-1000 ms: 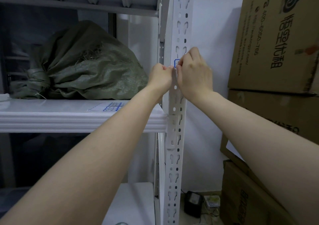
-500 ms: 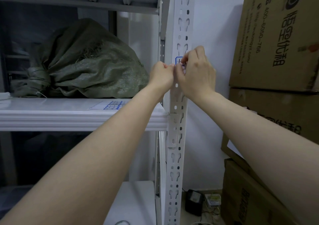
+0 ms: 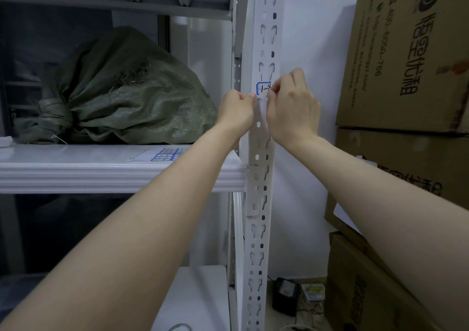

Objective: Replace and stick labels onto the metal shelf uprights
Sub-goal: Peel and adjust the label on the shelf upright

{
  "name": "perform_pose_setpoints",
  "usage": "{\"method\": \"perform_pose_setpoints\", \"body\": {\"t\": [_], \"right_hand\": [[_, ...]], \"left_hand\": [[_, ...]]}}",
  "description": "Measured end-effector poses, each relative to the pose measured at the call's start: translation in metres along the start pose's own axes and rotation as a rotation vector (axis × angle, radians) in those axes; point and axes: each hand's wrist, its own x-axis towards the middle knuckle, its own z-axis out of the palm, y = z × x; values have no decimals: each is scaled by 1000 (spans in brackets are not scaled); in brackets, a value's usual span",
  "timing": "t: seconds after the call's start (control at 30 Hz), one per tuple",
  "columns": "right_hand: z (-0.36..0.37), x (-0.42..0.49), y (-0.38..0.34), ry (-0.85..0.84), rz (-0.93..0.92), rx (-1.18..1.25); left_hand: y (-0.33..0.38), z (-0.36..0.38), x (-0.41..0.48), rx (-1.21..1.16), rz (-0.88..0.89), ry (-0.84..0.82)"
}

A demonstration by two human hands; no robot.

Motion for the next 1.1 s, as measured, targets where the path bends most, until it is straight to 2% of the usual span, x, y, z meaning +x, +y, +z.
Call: {"method": "perform_pose_setpoints", "body": {"t": [0.8,0.97,1.1], "right_hand": [[-13,-6,21,16,127,47],[-12,-9,21,19,66,126],[-9,-12,11,31,6,203]], "left_hand": [[7,-3,-13,-21,3,6],[7,-9,-23,-91,-26,65],[11,-12,-36,-180,-47,44]]}}
